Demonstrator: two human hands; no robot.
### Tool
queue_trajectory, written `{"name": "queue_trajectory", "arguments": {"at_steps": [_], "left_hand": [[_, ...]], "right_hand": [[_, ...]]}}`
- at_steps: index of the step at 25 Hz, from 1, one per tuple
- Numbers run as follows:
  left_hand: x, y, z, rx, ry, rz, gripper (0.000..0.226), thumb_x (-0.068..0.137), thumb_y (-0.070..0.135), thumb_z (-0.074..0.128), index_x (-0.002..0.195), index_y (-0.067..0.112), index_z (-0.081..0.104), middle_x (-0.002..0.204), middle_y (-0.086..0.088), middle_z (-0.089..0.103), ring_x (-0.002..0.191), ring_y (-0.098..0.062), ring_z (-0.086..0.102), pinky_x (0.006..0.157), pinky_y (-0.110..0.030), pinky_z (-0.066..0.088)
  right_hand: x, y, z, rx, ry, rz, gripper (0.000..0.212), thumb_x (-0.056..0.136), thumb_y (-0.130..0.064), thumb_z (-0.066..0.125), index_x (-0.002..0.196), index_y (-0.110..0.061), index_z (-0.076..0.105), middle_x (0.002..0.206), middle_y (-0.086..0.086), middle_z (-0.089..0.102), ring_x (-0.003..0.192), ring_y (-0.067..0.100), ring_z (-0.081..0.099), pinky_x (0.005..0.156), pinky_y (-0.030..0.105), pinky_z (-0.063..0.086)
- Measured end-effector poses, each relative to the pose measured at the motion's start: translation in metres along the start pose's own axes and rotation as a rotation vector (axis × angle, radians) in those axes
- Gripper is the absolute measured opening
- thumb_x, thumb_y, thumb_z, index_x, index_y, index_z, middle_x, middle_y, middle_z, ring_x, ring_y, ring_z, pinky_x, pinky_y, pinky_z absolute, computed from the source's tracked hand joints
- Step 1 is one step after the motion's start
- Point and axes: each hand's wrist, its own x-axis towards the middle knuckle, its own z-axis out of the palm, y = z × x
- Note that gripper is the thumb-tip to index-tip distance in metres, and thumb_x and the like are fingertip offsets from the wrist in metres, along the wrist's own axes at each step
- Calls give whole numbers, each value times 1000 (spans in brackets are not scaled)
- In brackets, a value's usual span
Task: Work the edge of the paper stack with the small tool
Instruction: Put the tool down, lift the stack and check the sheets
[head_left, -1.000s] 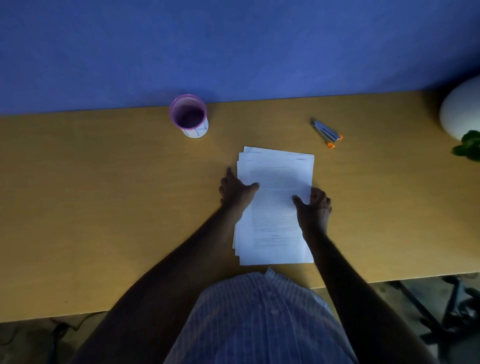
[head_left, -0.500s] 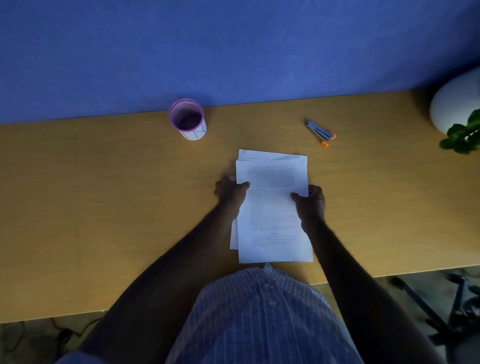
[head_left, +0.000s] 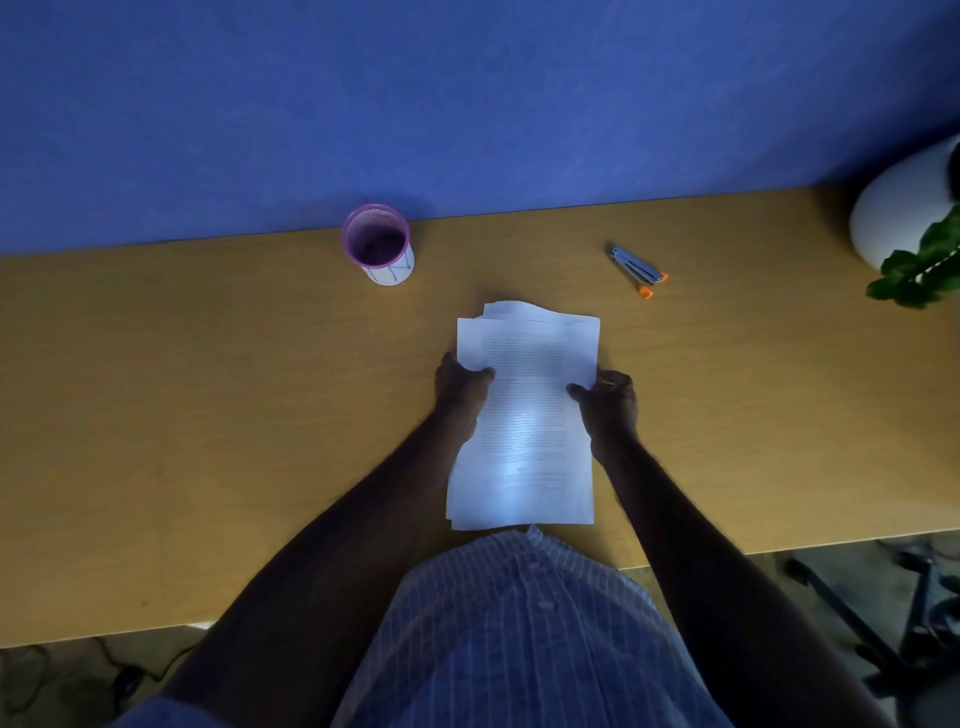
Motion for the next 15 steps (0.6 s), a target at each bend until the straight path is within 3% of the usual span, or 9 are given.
{"name": "queue_trajectory", "arguments": {"at_steps": [5,8,11,15], "left_hand": [[1,-1,-4,-11,-30,3,57,85,3,74,138,11,57,127,-4,66,107,-24,63,81,-30,53],[0,-3,-2,33,-20,15,61,84,3,75,141,8,53,133,-9,64,116,-29,63,92,-38,58],[0,-4,-1,62,-3,2,61,86,4,75,141,6,51,135,-11,61,118,-30,62,94,-40,58],[2,-3,-5,46,-23,2,57,86,4,75,139,5,53,131,-10,65,114,-28,65,78,-29,53]], "right_hand": [[-2,-1,9,16,-114,86,59,76,-33,89,125,-12,65,136,9,53,125,35,56,107,51,53],[-12,-2,15,-123,-62,-19,81,75,-31,90,141,-10,49,140,11,42,130,35,45,111,52,46],[-15,-1,19,-260,-1,-70,94,73,-25,91,147,-2,38,147,18,37,137,38,37,117,54,37],[-10,-4,13,-124,-25,-9,89,76,-22,90,148,-6,39,145,14,41,127,35,51,104,43,50]]}}
